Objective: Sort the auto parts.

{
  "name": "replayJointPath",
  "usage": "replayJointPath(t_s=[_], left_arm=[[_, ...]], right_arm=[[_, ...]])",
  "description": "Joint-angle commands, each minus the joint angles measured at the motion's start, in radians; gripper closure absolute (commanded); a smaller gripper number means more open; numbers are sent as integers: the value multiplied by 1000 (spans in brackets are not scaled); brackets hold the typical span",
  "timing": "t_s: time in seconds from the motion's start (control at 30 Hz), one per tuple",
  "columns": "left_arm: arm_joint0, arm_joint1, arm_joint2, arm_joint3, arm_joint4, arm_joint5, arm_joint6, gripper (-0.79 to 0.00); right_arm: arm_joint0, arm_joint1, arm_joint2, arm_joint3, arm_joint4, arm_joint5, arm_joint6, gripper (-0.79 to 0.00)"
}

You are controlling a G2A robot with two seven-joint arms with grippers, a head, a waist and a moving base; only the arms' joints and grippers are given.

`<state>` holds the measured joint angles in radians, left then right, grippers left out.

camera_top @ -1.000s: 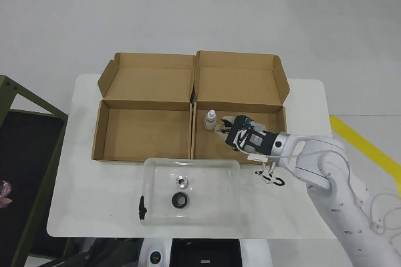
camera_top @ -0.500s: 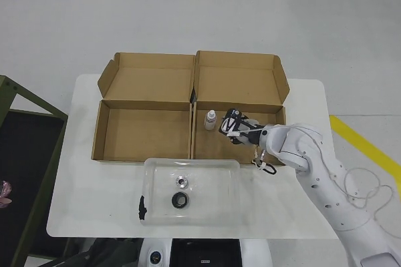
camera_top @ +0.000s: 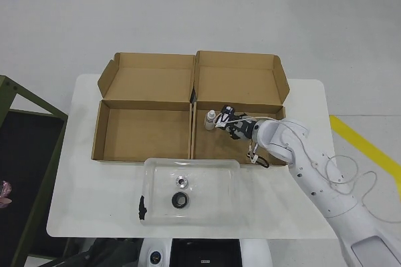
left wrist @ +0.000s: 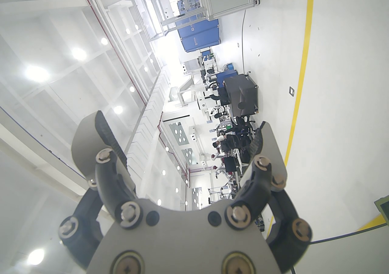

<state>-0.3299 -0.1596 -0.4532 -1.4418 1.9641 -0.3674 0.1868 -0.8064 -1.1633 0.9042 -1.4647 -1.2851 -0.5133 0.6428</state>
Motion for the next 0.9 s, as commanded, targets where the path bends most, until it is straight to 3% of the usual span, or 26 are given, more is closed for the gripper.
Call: replayJointPath(t_s=[0.0, 0.1, 0.27, 0.3, 0.53, 0.87], left_arm=[[0, 0, 0, 0, 0, 0, 0, -785], [0, 0, 0, 0, 0, 0, 0, -785], [0, 0, 0, 0, 0, 0, 0, -785], [0, 0, 0, 0, 0, 0, 0, -785], [0, 0, 0, 0, 0, 0, 0, -785], [0, 0, 0, 0, 0, 0, 0, -785]], right_arm=[[4, -4, -11, 13, -4, 7, -2, 0], [10, -11, -23, 32, -6, 15, -6, -92], [11, -18, -32, 38, -1, 22, -9, -748], [11, -19, -31, 37, 1, 22, -11, -785], [-22, -7, 25, -36, 24, 2, -24, -785], [-157, 35, 182, -279, 81, -80, -29, -785]])
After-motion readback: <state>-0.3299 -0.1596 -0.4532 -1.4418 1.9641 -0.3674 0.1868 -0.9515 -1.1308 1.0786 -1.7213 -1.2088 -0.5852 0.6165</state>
